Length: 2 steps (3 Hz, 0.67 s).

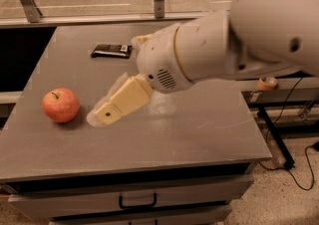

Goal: Pick apple

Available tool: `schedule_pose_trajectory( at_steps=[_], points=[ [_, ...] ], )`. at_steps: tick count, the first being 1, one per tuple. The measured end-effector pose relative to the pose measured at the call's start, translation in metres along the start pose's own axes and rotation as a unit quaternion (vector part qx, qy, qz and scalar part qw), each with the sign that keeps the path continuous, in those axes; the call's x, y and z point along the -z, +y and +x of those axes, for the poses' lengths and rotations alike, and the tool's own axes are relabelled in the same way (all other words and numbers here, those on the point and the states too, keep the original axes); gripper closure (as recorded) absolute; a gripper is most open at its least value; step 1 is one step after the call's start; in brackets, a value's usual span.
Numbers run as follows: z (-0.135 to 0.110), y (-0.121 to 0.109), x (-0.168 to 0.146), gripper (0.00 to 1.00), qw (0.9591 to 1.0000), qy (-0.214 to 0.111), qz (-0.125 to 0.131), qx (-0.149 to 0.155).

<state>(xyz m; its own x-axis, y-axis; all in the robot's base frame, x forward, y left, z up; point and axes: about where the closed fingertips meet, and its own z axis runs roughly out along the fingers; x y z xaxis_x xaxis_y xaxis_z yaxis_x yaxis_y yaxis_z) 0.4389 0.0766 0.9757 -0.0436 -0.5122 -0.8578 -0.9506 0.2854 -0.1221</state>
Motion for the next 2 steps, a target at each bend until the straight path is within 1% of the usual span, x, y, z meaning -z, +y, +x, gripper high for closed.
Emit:
schedule_pose_trajectory(
  at_steps=[1,2],
  points=[
    [0.030,-0.014,-0.049,0.00,0.9988,-0.046,-0.016,0.008],
    [0.043,-0.024,-0.091,0.00,0.9964,-0.070,-0.034,0.035]
  ],
)
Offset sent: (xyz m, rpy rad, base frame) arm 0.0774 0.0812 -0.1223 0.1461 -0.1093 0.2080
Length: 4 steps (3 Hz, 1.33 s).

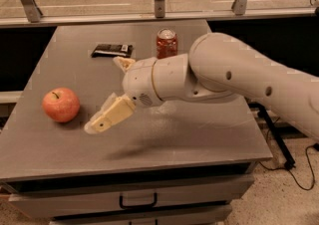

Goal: Pick apple

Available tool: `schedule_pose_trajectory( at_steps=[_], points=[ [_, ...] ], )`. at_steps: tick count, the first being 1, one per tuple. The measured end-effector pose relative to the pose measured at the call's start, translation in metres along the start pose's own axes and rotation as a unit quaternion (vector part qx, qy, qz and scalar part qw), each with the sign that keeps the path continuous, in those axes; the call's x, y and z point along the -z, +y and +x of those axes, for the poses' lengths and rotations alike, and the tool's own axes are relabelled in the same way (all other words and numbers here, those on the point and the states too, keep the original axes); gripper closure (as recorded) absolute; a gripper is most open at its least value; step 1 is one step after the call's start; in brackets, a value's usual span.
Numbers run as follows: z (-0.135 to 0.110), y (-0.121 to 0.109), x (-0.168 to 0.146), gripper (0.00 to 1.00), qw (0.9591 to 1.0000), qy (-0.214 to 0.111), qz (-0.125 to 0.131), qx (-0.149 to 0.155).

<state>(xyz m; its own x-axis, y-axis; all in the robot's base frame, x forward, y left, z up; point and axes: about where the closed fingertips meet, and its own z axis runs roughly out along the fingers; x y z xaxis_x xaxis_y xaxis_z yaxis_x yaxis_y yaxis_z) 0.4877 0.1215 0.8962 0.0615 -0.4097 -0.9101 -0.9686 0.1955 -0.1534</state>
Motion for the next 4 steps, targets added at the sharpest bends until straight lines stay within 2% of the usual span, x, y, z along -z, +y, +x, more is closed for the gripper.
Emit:
schedule_pose_trajectory(
  at_steps=[1,2,3,4],
  points=[
    [0.000,0.002,-0.032,0.00,0.9995,-0.011,-0.020,0.023],
    [0.000,0.007,-0.065,0.00,0.9990,-0.013,-0.033,0.026],
    [0.001,0.014,-0.095,0.18,0.9982,-0.022,-0.053,0.019],
    [0.004,0.016,-0.114,0.42,0.9978,-0.025,-0.062,0.004]
  ],
)
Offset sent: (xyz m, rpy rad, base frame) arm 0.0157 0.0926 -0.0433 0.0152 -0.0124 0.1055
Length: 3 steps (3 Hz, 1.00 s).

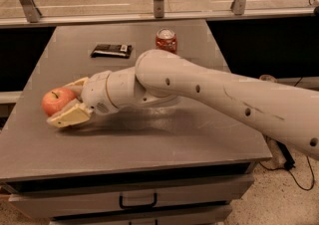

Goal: Pick apple

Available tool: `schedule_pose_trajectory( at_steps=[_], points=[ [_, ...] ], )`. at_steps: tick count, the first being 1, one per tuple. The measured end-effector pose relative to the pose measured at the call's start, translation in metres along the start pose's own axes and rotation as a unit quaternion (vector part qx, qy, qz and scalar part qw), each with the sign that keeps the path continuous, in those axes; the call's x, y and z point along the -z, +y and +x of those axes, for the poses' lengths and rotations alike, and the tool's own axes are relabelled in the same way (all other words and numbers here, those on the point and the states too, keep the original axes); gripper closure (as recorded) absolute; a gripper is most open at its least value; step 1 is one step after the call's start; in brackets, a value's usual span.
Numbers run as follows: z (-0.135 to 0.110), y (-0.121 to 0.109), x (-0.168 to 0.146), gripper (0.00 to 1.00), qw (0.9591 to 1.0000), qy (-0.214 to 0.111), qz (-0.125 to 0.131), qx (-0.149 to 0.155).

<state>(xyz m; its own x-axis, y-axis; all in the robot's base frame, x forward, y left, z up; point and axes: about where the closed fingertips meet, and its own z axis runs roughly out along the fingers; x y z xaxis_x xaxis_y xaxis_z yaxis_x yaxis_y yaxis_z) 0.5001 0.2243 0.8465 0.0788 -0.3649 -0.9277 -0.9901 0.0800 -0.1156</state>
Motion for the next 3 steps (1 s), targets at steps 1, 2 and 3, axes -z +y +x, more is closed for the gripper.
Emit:
schedule_pose_trajectory(
  at_steps=[1,2,3],
  points=[
    [0.002,-0.001,-0.007,0.65,0.9998,-0.007,0.000,-0.016],
    [-0.012,0.000,0.011,0.88,0.9985,-0.039,0.029,-0.025],
    [-0.025,-0.015,0.070,1.00,0.9935,-0.056,0.095,-0.030]
  ],
)
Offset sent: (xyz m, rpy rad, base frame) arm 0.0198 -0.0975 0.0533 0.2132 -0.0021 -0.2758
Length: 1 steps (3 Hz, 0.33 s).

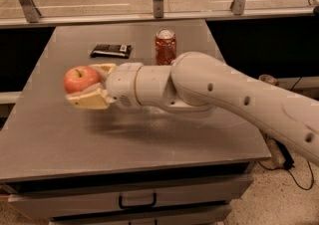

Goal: Pick apple

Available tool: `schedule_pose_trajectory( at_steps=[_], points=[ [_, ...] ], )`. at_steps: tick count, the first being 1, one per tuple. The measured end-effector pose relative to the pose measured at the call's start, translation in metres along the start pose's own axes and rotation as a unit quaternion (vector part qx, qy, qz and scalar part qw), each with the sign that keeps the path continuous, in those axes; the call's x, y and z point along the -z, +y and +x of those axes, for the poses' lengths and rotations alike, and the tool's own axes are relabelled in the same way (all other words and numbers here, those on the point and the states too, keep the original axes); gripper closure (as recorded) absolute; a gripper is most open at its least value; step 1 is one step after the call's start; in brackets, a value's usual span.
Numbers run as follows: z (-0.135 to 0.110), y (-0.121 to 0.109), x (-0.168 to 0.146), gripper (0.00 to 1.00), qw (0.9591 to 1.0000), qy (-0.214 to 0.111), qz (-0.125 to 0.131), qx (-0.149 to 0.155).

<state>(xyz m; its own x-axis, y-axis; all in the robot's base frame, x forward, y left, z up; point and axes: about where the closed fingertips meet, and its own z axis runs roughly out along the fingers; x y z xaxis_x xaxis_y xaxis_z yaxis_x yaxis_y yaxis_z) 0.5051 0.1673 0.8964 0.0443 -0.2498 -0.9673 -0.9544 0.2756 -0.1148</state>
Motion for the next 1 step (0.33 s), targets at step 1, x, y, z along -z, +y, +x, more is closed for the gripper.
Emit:
schedule_pose_trajectory(
  at_steps=[1],
  points=[
    [0.0051,-0.0140,0.0231,1.00,0.9996,0.002,0.026,-0.006]
  ],
)
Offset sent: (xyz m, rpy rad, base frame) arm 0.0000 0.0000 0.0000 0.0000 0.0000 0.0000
